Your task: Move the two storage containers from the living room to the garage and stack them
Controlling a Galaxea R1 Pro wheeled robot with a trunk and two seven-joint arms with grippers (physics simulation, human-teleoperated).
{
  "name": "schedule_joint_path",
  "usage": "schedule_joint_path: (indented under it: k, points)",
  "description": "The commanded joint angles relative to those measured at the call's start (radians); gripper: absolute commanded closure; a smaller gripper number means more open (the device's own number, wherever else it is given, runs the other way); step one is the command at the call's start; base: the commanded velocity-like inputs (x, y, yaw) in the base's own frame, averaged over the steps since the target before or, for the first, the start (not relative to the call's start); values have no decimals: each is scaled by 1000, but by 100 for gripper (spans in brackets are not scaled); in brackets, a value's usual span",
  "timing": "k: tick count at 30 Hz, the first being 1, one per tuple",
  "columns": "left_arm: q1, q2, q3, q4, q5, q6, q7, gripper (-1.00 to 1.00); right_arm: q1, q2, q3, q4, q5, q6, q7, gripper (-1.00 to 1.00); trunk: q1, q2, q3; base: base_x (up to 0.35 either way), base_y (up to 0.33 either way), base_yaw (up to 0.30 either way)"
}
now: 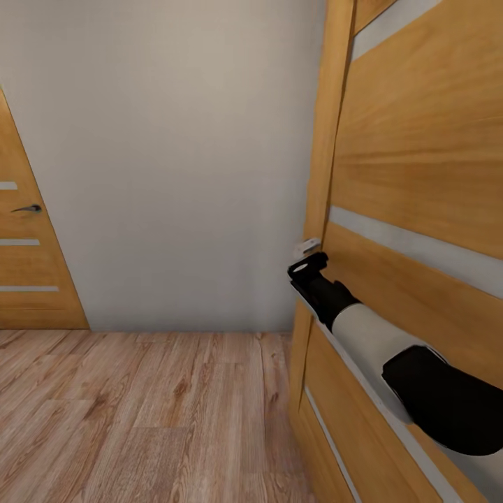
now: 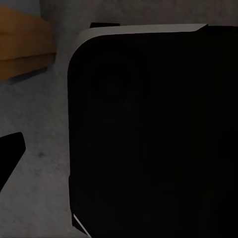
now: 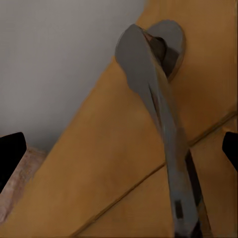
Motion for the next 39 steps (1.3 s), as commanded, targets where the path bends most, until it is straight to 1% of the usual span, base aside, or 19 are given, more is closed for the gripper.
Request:
schedule_joint_path:
  k: [1, 2, 5, 6, 10, 16, 17, 22, 23, 27, 32, 33, 34, 36, 39]
  points:
    - [0, -1, 1, -1, 2, -2, -1, -100, -2, -9, 5, -1, 9, 12, -5, -100, 0, -1, -1, 0, 0, 0]
    - [0, -1, 1, -1, 2, -2, -1, -100, -2, -13, 5, -1, 9, 12, -5, -100, 0, -1, -1, 0, 0, 0]
    - [0, -2, 1, 0, 2, -2, -1, -100, -3, -38, 5, -1, 9, 12, -5, -100, 0, -1, -1, 0, 0, 0]
    - [0, -1, 1, 0, 2, -2, -1, -100, -3, -41, 5, -1, 9, 11, -5, -100, 0, -1, -1, 0, 0, 0]
    - [0, -2, 0, -1, 2, -2, -1, -100, -3, -72, 5, -2, 9, 11, -5, -100, 0, -1, -1, 0, 0, 0]
    - [0, -2, 0, -1, 2, -2, -1, -100, -3, -105, 4, -2, 9, 10, -5, -100, 0, -1, -1, 0, 0, 0]
    - [0, -2, 0, 0, 1, -2, -1, -100, -3, -118, 1, -2, 9, 10, -5, -100, 0, -1, -1, 0, 0, 0]
    - [0, -3, -1, 0, 2, -2, -1, -100, -3, -135, -3, -2, 9, 9, -5, -100, 0, -1, -1, 0, 0, 0]
    - [0, -3, -1, 0, 2, -2, -1, -100, -3, -145, -5, -2, 9, 7, -5, -100, 0, -1, -1, 0, 0, 0]
    - [0, -3, -1, -1, 2, -2, -1, -100, -3, -159, -7, -2, 9, 3, -5, -100, 0, -1, -1, 0, 0, 0]
    - [0, -3, -1, -1, 2, -2, -1, -100, -3, -190, -8, -2, 8, 1, -4, -100, 0, -1, -1, 0, 0, 0]
    - [0, -3, -1, -1, 2, -2, -1, -100, -3, -195, -8, -2, -3, 1, -4, -100, 0, -1, -1, 0, 0, 0]
    - [0, -3, -1, -1, 2, -2, 0, -100, -3, -224, -9, -2, -54, 1, -3, -100, 0, -1, -1, 0, 0, 0]
    - [0, -3, -1, -1, 2, -2, 0, -100, -3, -241, -9, -2, -75, 1, -3, -100, 0, -1, -1, 0, 0, 0]
    - [0, -3, -1, -1, 2, -2, -1, -100, -3, -249, -9, -2, -77, 1, -3, -100, 0, -1, -1, 0, 0, 0]
